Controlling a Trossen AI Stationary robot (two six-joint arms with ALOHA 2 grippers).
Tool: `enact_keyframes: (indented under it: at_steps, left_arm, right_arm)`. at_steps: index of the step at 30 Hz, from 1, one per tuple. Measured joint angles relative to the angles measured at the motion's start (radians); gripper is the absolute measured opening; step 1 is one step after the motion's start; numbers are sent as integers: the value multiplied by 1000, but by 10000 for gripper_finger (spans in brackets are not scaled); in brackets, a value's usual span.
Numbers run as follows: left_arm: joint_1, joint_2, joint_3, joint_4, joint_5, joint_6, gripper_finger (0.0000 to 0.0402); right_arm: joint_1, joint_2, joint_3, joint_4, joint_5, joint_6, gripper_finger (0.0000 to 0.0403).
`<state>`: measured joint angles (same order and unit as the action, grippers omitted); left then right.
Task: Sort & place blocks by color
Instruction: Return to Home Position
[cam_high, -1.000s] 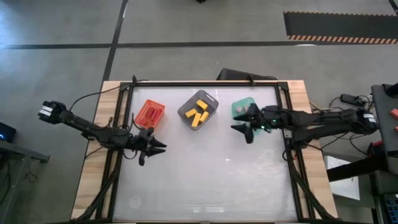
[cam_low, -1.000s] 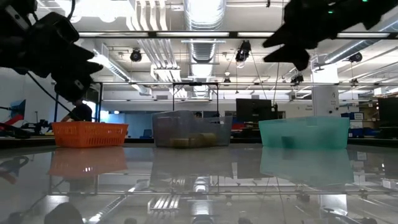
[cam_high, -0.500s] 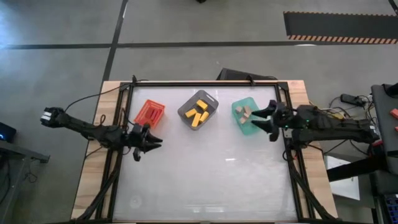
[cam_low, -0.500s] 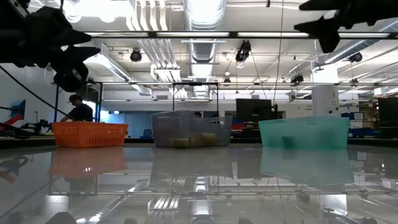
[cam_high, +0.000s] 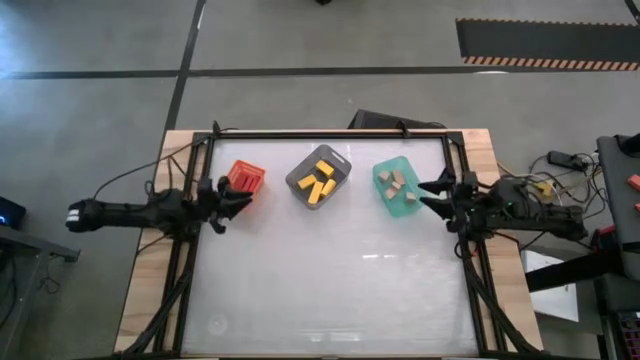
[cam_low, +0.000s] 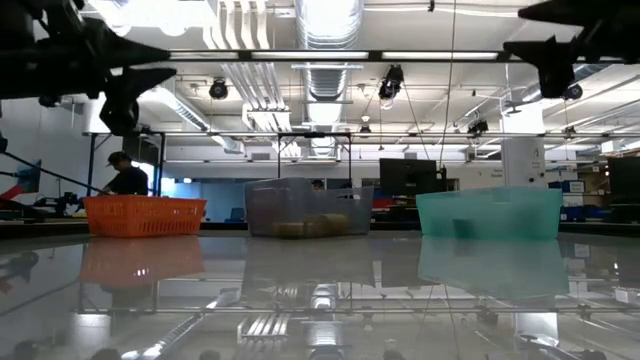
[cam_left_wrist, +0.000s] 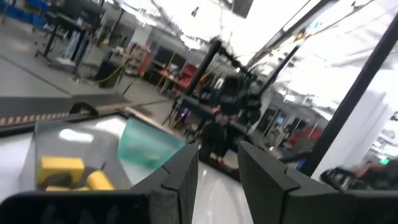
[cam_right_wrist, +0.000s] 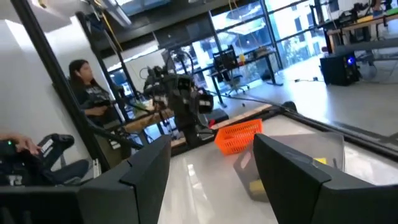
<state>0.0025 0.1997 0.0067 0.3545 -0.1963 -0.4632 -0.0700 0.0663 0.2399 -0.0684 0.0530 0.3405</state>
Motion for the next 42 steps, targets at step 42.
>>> enact_keyframes:
  at_steps: [42]
  left_arm:
    - [-1, -149, -2, 50, 1, 0, 97]
  right_arm:
    - [11, -44, -228, 148, -52, 0, 219]
